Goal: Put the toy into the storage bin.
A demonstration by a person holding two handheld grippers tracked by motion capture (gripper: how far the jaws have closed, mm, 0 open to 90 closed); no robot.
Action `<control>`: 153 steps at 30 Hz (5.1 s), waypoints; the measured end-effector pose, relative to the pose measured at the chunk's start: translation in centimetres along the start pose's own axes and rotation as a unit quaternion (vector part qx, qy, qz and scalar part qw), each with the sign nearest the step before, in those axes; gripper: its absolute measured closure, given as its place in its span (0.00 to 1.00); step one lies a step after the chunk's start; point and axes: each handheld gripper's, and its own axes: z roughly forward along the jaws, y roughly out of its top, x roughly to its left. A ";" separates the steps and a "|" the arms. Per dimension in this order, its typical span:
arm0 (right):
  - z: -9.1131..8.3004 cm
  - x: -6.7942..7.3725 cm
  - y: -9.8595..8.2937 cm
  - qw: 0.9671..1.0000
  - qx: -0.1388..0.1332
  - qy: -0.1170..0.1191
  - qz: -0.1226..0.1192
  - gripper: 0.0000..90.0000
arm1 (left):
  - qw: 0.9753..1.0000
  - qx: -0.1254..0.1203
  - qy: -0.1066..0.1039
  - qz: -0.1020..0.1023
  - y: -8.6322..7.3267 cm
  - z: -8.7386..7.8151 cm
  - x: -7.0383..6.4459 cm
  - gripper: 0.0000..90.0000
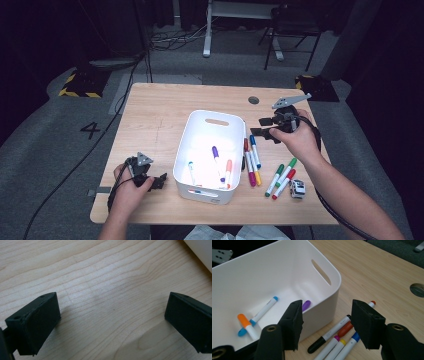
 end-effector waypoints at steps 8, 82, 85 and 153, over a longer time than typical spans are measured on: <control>1.8 -2.3 -1.9 0.999 0.030 -0.021 0.022 0.51 | 1.000 0.000 0.001 0.000 0.0 0.0 0.0 0.00; -0.4 -2.7 -4.1 0.997 0.059 -0.038 0.034 0.85 | 1.000 0.001 0.000 0.000 0.0 0.0 0.0 0.00; -0.9 -2.0 -3.6 0.998 0.053 -0.030 0.025 0.85 | 1.000 0.000 0.000 -0.001 0.0 0.0 0.0 0.00; 8.1 7.7 3.0 0.989 0.095 0.057 -0.100 0.85 | 1.000 0.000 0.001 -0.002 0.1 0.1 0.0 0.00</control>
